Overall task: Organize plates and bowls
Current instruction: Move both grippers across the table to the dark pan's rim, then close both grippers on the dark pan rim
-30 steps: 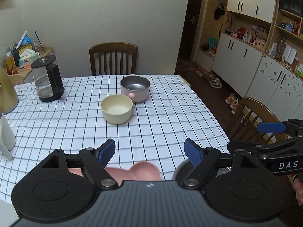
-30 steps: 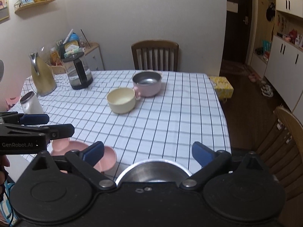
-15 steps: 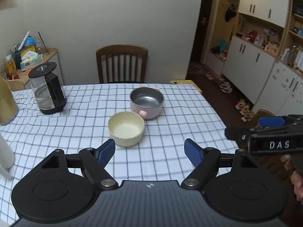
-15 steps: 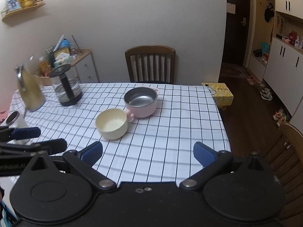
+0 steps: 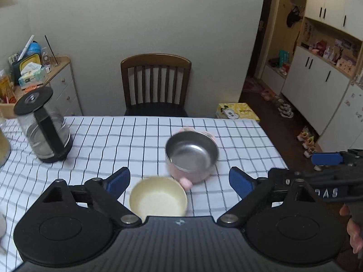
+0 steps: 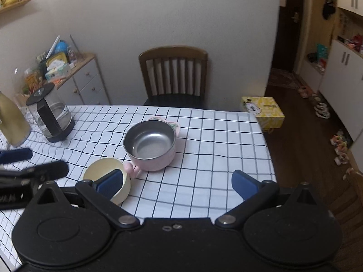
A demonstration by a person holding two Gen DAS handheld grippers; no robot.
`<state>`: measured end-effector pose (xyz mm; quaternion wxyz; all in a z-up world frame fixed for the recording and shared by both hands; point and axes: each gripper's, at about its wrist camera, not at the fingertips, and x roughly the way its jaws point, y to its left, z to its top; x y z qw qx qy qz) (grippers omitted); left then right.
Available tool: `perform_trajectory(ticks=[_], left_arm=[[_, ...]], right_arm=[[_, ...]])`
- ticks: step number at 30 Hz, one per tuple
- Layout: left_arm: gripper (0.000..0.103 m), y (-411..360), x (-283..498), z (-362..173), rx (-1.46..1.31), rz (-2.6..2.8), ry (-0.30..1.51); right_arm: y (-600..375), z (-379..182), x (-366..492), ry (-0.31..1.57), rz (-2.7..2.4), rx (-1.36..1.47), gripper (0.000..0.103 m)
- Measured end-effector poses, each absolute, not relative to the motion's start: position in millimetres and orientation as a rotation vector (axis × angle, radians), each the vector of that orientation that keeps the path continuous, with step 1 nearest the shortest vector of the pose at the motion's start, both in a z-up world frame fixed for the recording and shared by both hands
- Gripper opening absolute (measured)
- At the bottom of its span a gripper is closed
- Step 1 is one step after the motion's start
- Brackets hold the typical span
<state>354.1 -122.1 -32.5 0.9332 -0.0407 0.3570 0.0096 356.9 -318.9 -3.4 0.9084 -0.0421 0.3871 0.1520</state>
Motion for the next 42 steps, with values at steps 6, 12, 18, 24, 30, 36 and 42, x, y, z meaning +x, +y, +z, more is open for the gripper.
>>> perform_trajectory(ticks=[6,12,18,24,30,36,42], left_arm=[[0.095,-115,417,-52,-0.057,0.088,0.764],[0.095,-108,465,-79,-0.061,0.121,0.819],[0.094,-104,505,-107,-0.081,0.125,0.888],[0.095,-104,534,-131,-0.052,0.144,0.928],[0.093,-102,554,-153,-0.031,0.139,0.976],[0.074,-99,565,-171,-0.063,0.139,1.011],[0.046,-95,573,-182,-0.115,0.111,1.053]], right_arm=[[-307,-25,410,0.830,0.297,-0.122,0.103],[-300,-47,452,0.871,0.292,-0.110,0.102],[-290,-70,487,0.914,0.277,-0.082,0.099],[-280,-96,508,0.972,0.277,-0.066,0.092],[-273,-113,520,0.992,0.284,-0.056,0.082],[-269,-129,527,1.039,0.292,-0.051,0.065],[-266,-135,531,1.064,0.298,-0.028,0.043]])
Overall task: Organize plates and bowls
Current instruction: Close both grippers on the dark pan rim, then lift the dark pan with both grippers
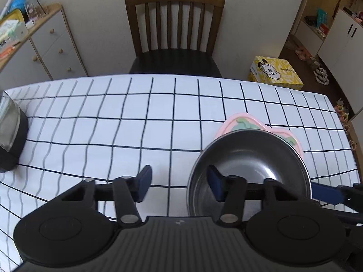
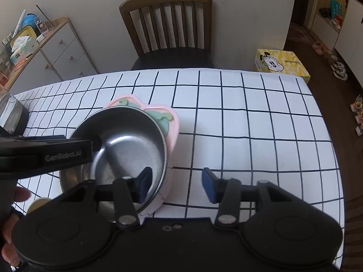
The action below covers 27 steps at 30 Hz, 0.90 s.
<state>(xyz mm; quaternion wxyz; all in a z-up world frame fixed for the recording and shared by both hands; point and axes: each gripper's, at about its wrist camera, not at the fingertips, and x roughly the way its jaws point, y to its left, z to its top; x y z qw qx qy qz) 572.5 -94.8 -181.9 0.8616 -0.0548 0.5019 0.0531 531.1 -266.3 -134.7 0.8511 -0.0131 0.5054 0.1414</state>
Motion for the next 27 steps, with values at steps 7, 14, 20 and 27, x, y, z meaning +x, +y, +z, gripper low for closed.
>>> perform_trajectory(ticks=[7,14,20,27], left_arm=[[0.025,-92,573,-185,-0.158,0.082,1.076],[0.010,-95,571,-180,-0.170,0.076,1.074],[0.007,-102,562,-173,-0.170,0.072,1.066],[0.007,-113,546,-151,-0.169,0.065,1.062]], right_arm=[[-261,-136,532,1.075,0.326,-0.028,0.027],[-254,-132,532,1.073,0.334,-0.053,0.016],[-254,-128,528,1.074,0.307,-0.068,0.013],[-267,-112,521,1.059,0.302,-0.064,0.010]])
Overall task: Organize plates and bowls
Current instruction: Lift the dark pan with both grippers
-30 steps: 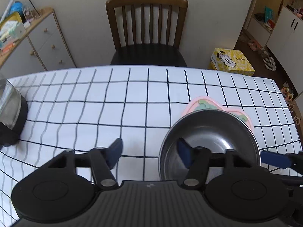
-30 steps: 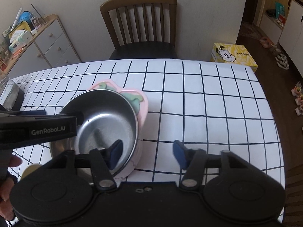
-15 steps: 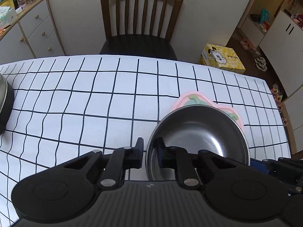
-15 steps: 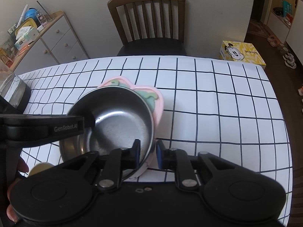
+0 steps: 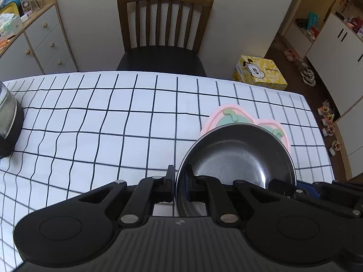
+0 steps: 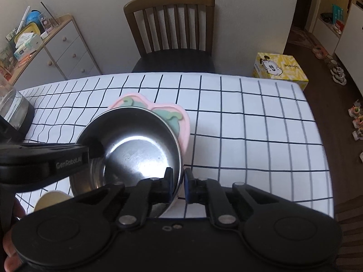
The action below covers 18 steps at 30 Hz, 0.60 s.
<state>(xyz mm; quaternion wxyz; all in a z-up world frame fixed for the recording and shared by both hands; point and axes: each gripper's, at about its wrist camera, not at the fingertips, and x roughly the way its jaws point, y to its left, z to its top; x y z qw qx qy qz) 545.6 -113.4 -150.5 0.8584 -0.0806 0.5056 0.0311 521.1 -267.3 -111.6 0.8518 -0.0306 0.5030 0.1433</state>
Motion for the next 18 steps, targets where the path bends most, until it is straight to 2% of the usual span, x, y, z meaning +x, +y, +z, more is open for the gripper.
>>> perform_trajectory(ticks=[9,18], left_arm=[[0.007,-132,504,-113,-0.170,0.023,1.049],[0.007,-163,428,-71,-0.134,-0.050,1.025]], right_arm=[[-287,-78,489,1.038,0.306,-0.085,0.008],[-317,-39,430,1.021,0.310,-0.104,0.005]])
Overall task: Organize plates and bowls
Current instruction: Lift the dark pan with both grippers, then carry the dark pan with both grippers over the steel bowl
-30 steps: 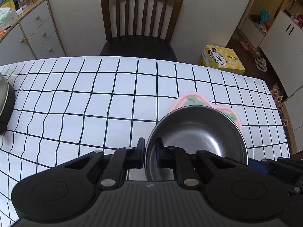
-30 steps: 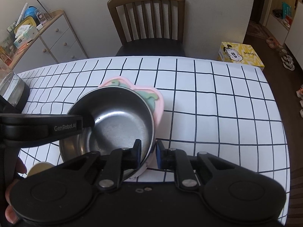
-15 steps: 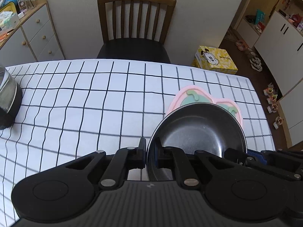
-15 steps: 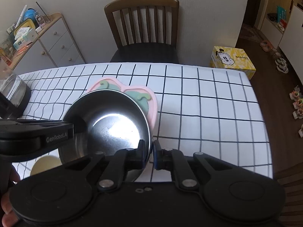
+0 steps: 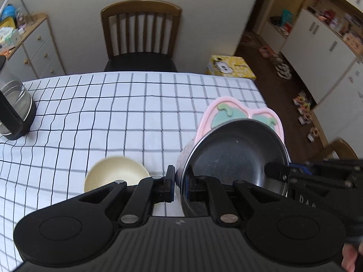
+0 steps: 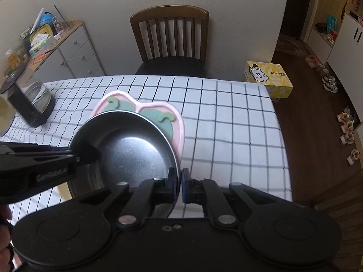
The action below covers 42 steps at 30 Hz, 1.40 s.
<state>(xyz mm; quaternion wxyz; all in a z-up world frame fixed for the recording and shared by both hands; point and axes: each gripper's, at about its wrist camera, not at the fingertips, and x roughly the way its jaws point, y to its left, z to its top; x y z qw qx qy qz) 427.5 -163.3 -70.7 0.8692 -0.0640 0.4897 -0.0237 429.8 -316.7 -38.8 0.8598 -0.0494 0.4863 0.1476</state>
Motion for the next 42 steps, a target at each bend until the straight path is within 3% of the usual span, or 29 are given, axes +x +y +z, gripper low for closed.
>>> perform_trajectory(ticks=[23,42], left_arm=[[0.008,-225,237,-45,-0.040,-0.189,1.067],[0.008,-256,174,-114,-0.011,-0.253,1.216]], right_arm=[[-380,-3,240,1.040,0.290,-0.073,0.005],[-411,-63,163,1.191,0.247,-0.033,0.005]])
